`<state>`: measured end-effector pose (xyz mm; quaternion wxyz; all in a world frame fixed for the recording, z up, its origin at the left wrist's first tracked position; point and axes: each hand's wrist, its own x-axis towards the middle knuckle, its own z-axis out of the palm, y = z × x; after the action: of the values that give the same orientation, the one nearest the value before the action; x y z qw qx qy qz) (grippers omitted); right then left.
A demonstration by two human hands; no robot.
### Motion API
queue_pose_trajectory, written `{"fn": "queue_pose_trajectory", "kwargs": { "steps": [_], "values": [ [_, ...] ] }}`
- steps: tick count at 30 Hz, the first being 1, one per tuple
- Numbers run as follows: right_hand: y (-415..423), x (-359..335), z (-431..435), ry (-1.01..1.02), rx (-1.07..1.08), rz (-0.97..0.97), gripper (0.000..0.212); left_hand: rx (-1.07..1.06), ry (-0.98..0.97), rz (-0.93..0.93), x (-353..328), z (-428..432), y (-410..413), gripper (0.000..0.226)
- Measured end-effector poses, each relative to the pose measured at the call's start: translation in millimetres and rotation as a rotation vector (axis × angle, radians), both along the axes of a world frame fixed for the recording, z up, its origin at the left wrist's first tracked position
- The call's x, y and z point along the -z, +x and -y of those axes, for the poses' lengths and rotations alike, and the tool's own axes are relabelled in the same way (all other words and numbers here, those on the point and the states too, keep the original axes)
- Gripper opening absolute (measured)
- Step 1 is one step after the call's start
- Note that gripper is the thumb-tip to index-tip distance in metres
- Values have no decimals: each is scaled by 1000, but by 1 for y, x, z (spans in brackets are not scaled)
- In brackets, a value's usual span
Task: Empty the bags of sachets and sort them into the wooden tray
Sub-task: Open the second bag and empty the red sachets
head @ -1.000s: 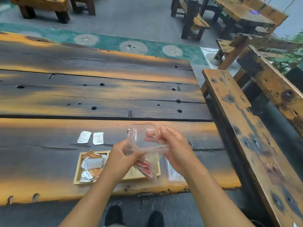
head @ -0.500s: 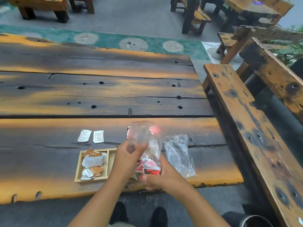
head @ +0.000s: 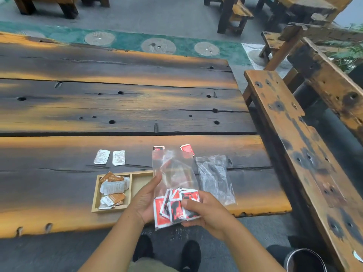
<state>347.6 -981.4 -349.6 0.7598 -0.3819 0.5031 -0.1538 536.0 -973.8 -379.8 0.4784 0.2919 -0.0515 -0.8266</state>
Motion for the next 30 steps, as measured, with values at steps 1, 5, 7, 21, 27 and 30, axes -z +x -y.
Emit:
{"fn": "queue_pose_trajectory", "kwargs": {
  "steps": [1, 5, 7, 21, 27, 30],
  "values": [
    [0, 2, -2, 31, 0, 1, 36, -12, 18, -7, 4, -1, -2, 70],
    [2, 10, -14, 179, 74, -5, 32, 72, 208, -35, 15, -10, -13, 62],
    [3, 13, -20, 250, 143, 0, 31, 114, 254, -61, 22, -15, -15, 71],
    [5, 6, -22, 267, 193, -49, 43, -2, 362, -51, 39, -20, -20, 64],
    [11, -6, -24, 160, 106, -119, 30, -59, 341, -119, 28, -16, -20, 56],
    [13, -7, -20, 173, 144, -121, 28, -85, 337, -108, 26, -16, -19, 60]
  ]
}}
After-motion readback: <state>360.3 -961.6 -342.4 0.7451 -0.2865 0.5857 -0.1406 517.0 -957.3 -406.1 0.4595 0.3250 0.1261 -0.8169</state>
